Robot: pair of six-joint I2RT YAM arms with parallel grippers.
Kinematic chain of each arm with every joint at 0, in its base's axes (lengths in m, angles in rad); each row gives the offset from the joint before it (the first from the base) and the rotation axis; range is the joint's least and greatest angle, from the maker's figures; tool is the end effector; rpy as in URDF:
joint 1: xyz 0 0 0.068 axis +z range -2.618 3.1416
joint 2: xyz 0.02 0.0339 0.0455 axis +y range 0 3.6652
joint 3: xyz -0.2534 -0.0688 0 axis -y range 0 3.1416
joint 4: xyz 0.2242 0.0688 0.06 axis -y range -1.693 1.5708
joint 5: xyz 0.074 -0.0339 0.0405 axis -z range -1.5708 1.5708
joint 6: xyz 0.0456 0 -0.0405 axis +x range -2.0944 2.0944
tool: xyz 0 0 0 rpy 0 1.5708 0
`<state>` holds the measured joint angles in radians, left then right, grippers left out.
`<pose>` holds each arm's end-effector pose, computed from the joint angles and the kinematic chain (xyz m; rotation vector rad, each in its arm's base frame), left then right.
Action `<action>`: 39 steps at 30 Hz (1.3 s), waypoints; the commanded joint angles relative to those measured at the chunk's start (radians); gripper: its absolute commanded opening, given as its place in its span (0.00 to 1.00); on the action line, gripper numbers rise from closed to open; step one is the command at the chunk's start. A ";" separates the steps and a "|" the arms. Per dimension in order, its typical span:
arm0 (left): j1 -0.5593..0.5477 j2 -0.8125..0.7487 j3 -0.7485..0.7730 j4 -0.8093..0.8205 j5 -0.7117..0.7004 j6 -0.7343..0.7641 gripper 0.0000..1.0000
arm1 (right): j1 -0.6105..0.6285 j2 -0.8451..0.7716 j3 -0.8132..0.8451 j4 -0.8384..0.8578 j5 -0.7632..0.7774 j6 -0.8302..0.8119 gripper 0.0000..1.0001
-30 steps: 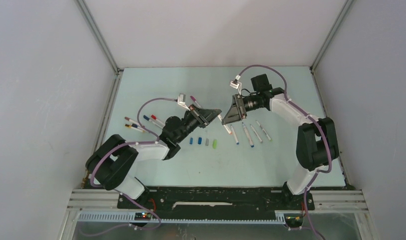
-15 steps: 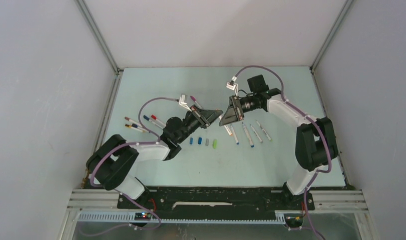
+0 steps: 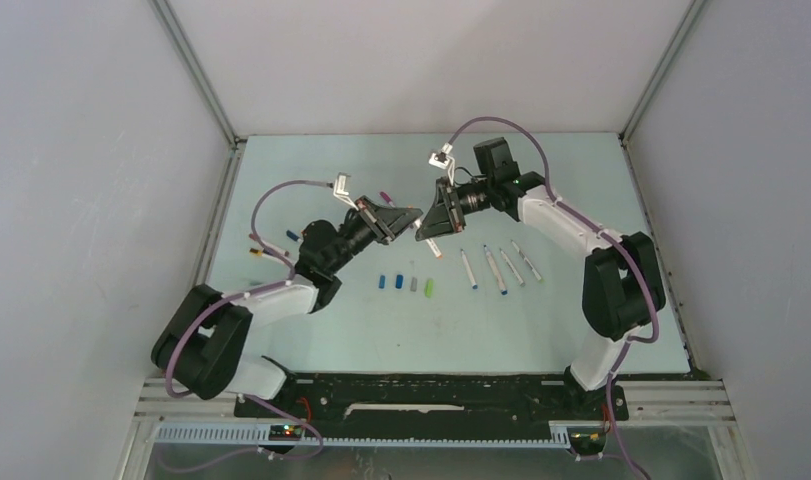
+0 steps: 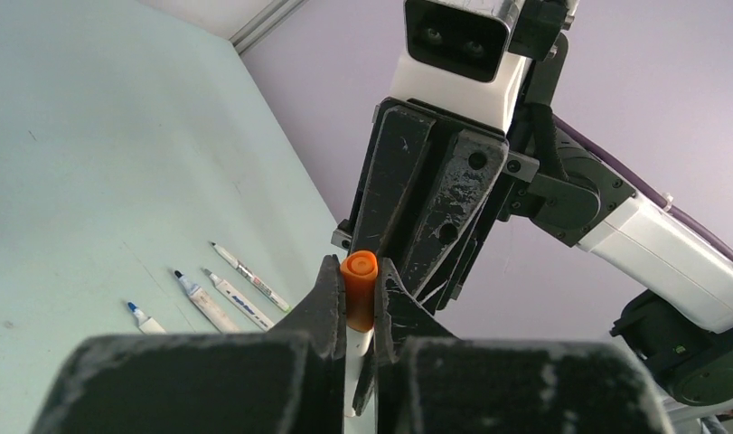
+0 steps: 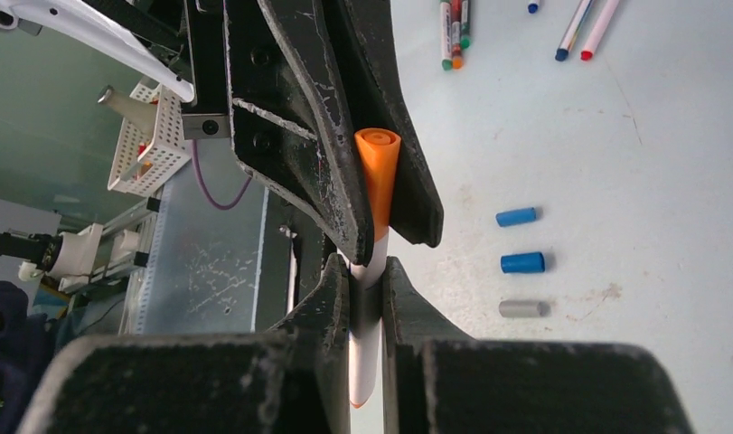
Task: Open the pen caps
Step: Open the pen cap from the pen, then place the pen cap at the center of the board.
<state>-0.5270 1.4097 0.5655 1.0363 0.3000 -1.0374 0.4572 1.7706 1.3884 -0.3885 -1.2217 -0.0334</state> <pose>0.2426 -0.1568 0.2583 -0.1154 1.5596 -1.4803 0.3086 0.1996 0.2715 -1.1174 1.8935 1.6306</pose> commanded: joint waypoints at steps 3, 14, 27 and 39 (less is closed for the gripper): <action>0.189 -0.111 0.119 0.170 -0.388 0.067 0.00 | 0.034 0.034 -0.051 -0.227 -0.118 -0.024 0.00; 0.251 -0.231 0.088 0.189 -0.433 0.109 0.00 | 0.056 0.055 -0.050 -0.214 -0.134 -0.009 0.00; 0.251 -0.375 0.071 -0.368 -0.154 0.098 0.00 | -0.066 -0.022 0.033 -0.478 0.363 -0.401 0.00; -0.042 -0.340 0.081 -0.813 -0.211 0.297 0.00 | -0.307 -0.050 -0.060 -0.362 0.818 -0.357 0.00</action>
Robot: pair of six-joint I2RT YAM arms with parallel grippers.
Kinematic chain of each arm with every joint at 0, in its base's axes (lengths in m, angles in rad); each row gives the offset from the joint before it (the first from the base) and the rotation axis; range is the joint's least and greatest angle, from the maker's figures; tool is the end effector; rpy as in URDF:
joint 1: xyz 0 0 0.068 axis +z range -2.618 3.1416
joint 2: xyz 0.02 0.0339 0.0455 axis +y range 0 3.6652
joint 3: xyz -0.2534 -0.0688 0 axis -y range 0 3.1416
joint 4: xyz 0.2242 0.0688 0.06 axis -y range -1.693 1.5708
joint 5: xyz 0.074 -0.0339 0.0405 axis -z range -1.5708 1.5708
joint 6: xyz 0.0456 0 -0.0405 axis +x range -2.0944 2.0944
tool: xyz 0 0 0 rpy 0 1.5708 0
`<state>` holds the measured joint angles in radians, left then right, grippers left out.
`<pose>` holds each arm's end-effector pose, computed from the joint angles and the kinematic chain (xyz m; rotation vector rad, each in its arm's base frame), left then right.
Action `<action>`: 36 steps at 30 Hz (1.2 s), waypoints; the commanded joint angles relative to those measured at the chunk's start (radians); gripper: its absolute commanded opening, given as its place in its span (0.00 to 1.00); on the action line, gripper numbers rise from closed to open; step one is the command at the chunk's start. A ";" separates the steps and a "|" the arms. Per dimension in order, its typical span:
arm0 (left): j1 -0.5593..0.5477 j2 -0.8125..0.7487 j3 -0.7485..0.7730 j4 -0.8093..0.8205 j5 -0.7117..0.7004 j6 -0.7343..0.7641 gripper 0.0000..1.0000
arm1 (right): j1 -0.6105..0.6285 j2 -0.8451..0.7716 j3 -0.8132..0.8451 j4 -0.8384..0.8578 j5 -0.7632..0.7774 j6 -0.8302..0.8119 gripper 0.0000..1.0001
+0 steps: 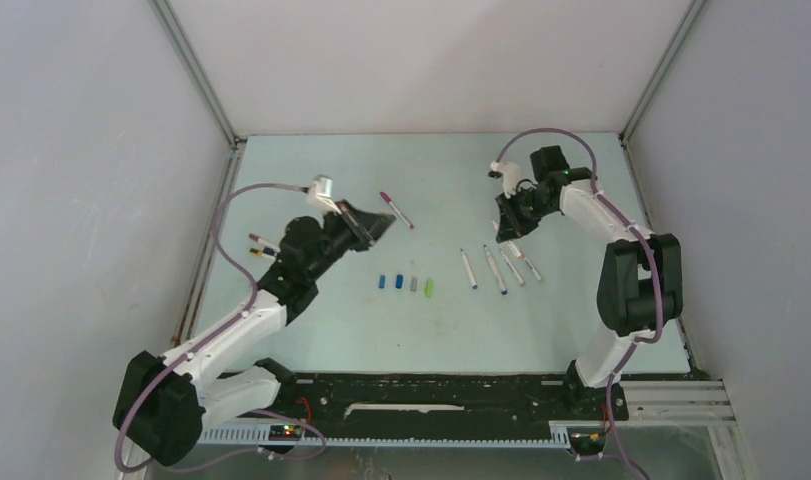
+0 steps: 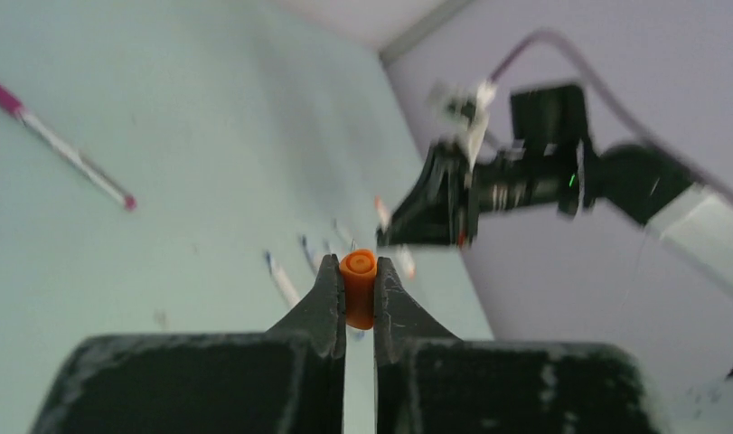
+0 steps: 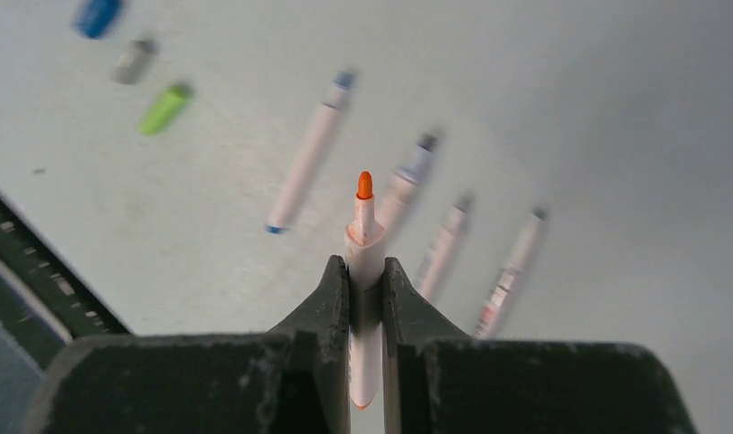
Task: Open the pen caps
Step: Place the pen cap at the center of the board, then place the pen at the center of the board.
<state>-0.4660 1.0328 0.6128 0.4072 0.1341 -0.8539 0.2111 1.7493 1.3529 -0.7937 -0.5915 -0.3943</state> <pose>0.2103 -0.1126 0.2929 -0.2169 1.6888 -1.1185 0.3237 0.0954 0.2278 -0.9267 2.4519 0.7478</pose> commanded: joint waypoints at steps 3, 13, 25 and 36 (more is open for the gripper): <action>-0.184 0.119 0.074 -0.260 -0.094 0.131 0.00 | -0.105 0.005 -0.028 0.038 0.241 0.006 0.00; -0.375 0.362 0.214 -0.398 -0.217 0.150 0.00 | -0.188 0.091 -0.029 0.031 0.348 0.010 0.04; -0.440 0.547 0.344 -0.488 -0.228 0.168 0.01 | -0.201 0.159 -0.029 0.022 0.349 0.007 0.14; -0.461 0.601 0.392 -0.522 -0.233 0.180 0.03 | -0.202 0.187 -0.026 0.012 0.341 0.003 0.23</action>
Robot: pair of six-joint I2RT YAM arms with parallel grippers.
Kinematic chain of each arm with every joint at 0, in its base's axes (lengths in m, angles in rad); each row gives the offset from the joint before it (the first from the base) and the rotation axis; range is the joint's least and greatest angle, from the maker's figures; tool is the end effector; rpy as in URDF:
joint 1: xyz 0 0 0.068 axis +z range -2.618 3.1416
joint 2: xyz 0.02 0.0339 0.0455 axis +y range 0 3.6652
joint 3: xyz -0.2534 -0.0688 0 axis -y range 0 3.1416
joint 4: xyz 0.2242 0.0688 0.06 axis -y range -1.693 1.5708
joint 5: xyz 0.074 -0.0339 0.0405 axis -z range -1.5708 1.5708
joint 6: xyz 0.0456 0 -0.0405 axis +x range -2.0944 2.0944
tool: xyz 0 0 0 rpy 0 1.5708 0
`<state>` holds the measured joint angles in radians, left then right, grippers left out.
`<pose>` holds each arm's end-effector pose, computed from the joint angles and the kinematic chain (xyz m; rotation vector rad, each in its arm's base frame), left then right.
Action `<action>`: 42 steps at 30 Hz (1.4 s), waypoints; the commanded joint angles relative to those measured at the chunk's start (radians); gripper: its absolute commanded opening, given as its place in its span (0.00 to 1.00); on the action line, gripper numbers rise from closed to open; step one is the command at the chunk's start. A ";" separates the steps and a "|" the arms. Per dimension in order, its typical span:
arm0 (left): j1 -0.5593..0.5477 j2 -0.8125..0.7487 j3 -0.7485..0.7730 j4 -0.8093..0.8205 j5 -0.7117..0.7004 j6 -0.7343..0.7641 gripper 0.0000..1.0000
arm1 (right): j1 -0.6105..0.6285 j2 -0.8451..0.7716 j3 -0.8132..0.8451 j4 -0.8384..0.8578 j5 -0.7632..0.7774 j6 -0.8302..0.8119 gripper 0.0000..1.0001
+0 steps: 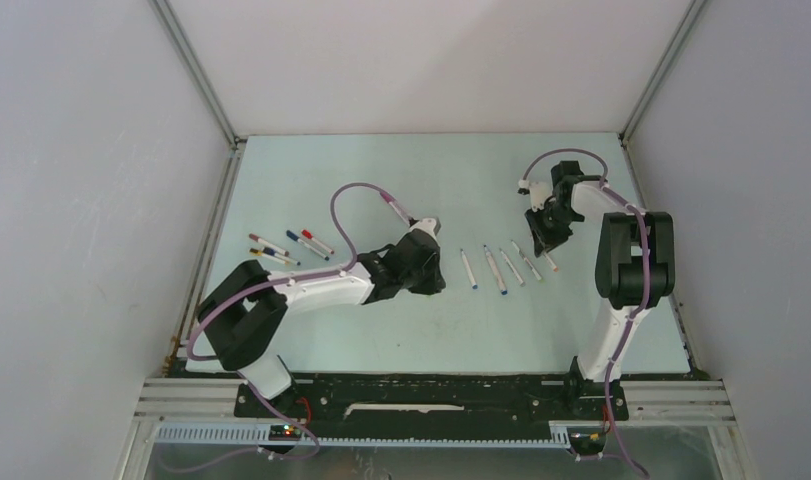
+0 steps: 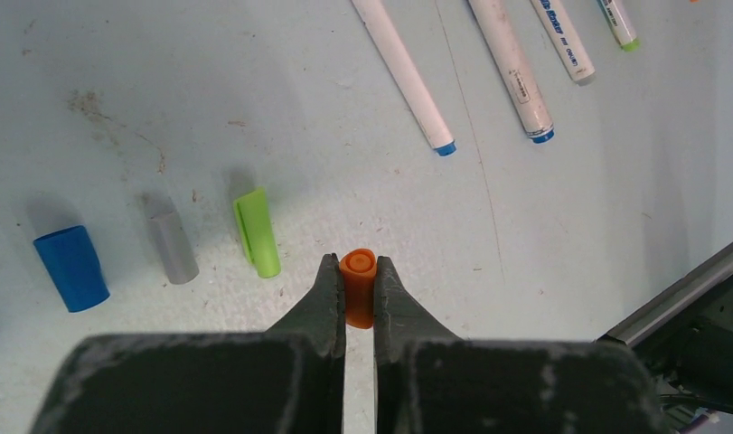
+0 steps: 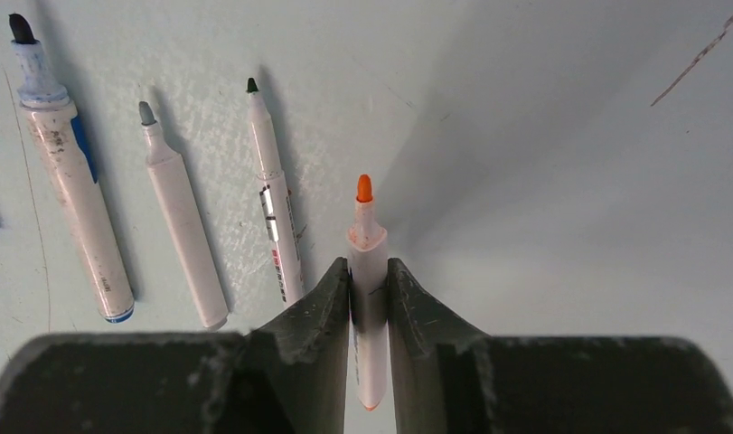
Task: Open the pen caps
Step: Place the pen at the center of the board.
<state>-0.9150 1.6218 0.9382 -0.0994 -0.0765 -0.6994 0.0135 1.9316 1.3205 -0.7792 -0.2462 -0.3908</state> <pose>0.2036 -0.2589 0.1872 0.2258 2.4507 -0.6737 0.3485 0.0158 0.1548 -0.6148 2.8379 0.3036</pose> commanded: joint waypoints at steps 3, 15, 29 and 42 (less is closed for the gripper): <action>-0.018 0.025 0.079 -0.031 -0.026 0.029 0.04 | -0.005 0.006 0.009 -0.011 -0.011 0.000 0.26; -0.039 0.071 0.150 -0.119 -0.065 0.046 0.06 | -0.005 -0.013 0.011 -0.017 -0.038 0.000 0.31; -0.052 0.202 0.282 -0.273 -0.092 0.060 0.13 | -0.034 -0.047 0.012 -0.018 -0.068 0.003 0.36; -0.052 0.257 0.324 -0.317 -0.083 0.067 0.29 | -0.039 -0.065 0.011 -0.020 -0.093 0.003 0.37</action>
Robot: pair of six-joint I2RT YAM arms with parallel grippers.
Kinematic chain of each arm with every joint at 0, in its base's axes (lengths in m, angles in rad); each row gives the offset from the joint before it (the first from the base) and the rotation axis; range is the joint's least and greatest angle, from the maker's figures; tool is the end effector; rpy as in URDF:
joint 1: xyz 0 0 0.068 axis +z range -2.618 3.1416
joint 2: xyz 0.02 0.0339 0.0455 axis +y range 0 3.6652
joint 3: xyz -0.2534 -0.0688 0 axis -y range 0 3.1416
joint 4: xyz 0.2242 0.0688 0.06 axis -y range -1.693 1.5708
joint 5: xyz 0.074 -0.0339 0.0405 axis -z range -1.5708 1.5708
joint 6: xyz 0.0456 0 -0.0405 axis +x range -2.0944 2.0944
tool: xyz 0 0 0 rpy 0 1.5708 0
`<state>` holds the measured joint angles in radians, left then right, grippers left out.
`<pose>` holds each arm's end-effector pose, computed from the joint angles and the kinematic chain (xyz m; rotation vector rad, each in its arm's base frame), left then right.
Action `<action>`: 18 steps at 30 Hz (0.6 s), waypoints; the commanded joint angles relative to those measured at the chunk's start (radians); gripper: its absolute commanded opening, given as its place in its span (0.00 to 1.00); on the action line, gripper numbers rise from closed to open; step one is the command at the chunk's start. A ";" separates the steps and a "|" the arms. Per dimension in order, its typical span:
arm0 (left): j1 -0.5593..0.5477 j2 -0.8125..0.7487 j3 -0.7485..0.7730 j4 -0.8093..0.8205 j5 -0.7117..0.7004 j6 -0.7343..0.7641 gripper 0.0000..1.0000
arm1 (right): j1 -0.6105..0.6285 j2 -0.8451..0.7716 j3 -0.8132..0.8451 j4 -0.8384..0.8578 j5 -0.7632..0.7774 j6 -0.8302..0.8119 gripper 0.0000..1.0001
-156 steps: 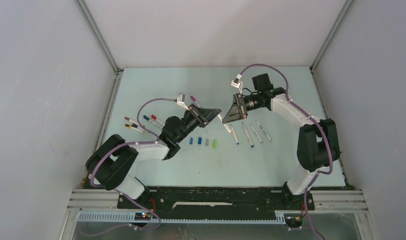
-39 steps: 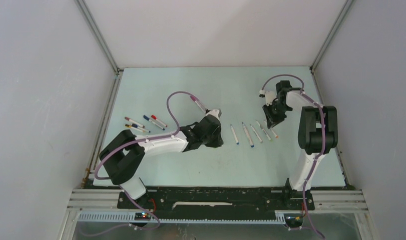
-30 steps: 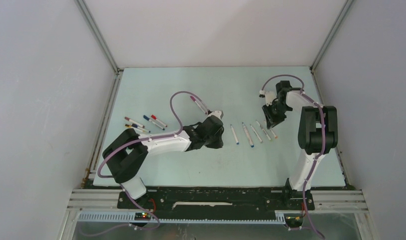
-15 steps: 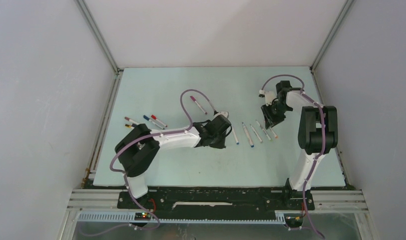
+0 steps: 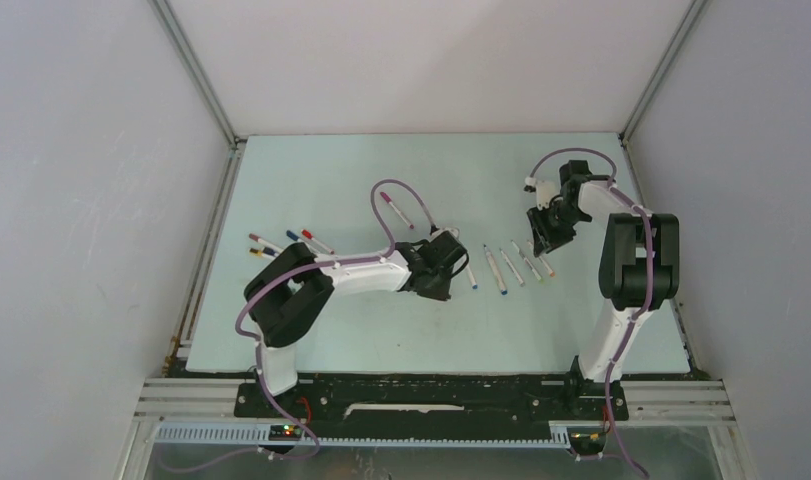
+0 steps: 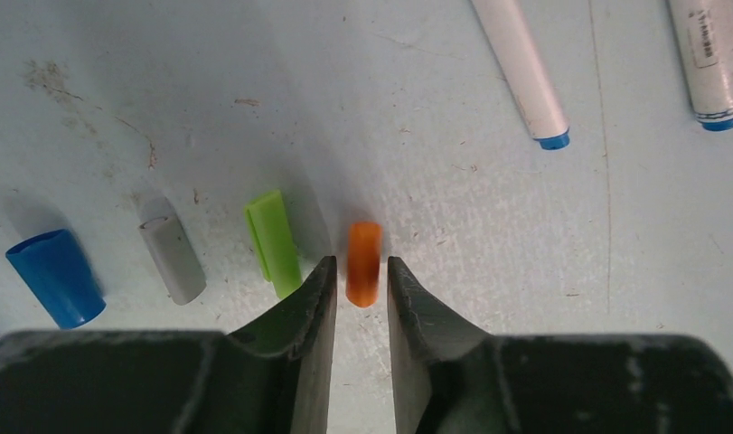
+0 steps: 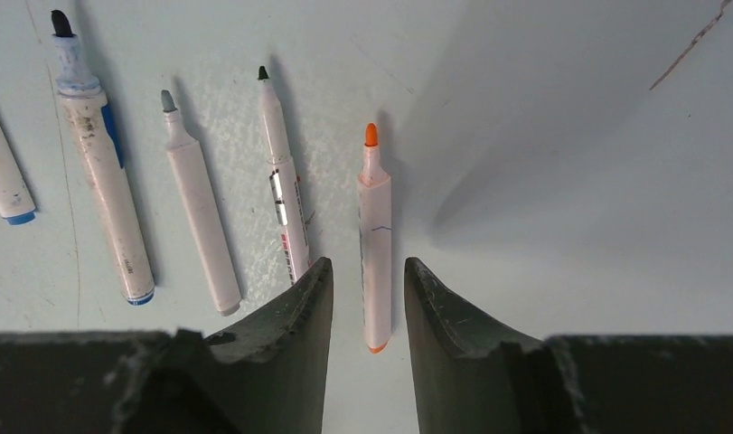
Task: Open the pen caps
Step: Place the pen at the center of the board.
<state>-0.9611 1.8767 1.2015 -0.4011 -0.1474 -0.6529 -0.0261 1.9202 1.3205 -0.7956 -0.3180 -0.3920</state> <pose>0.2147 -0.2957 0.1570 0.3612 2.6498 -0.3509 0.3464 0.0052 0.1591 -0.5636 2.8231 0.3990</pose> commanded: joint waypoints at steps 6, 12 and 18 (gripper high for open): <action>-0.006 -0.008 0.061 -0.015 -0.011 0.024 0.34 | 0.000 -0.067 0.011 -0.008 -0.036 0.004 0.37; -0.008 -0.102 0.029 0.035 0.002 0.028 0.35 | 0.000 -0.094 0.011 -0.012 -0.060 0.004 0.37; -0.008 -0.255 -0.074 0.154 -0.046 0.070 0.37 | 0.000 -0.143 0.011 -0.034 -0.124 -0.027 0.38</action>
<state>-0.9630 1.7664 1.1866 -0.3599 -0.1478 -0.6342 -0.0257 1.8503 1.3205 -0.8085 -0.3798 -0.3950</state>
